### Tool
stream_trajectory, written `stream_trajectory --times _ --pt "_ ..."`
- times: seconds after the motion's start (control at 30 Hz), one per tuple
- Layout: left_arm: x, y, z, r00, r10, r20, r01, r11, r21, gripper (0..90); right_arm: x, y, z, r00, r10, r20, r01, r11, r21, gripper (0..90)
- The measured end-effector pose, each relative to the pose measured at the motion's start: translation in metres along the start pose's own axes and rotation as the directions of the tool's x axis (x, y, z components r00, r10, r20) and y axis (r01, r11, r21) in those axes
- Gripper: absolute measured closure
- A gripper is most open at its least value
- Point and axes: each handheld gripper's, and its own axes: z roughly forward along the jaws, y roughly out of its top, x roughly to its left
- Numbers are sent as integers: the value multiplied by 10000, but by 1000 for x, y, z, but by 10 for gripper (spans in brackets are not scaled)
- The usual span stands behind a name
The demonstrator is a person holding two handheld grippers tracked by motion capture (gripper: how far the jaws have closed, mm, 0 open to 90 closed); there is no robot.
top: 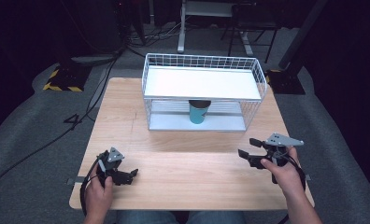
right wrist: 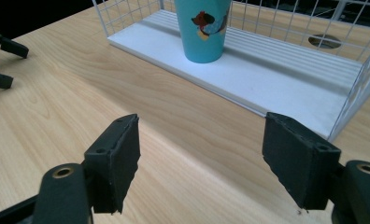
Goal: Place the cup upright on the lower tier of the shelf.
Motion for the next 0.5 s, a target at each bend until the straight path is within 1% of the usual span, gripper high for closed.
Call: stream_trajectory --times 0.03,0.1,0.13,0.17,0.23,0.27,0.37,0.5 --pt "0 0 0 10000 0 1 0 10000 1 0 -2 -4 -2 9999 91 71 -90 9999 -109 287" --pt "0 0 0 10000 3 -9 -3 10000 -3 0 -6 -12 -3 9998 173 24 -173 9997 180 275" --pt "0 0 0 10000 5 -8 -5 10000 -4 0 -7 -14 -5 9999 157 70 -159 9996 228 276" --pt "0 0 0 10000 -5 2 5 10000 0 0 -10 -18 -7 9994 270 205 -274 9994 190 275" --pt "0 0 0 10000 8 -10 -8 10000 -2 0 -13 -24 -9 9990 363 249 -371 9988 313 274" --pt "0 0 0 10000 -9 1 9 10000 -2 0 -15 -27 -10 9991 310 285 -319 9990 325 273" --pt "0 0 0 10000 3 -10 -3 10000 -3 0 -18 -36 -12 9981 465 400 -484 9977 468 272" --pt "0 1 0 10000 -10 12 10 10000 2 0 -23 -46 -13 9976 473 496 -508 9961 723 271"
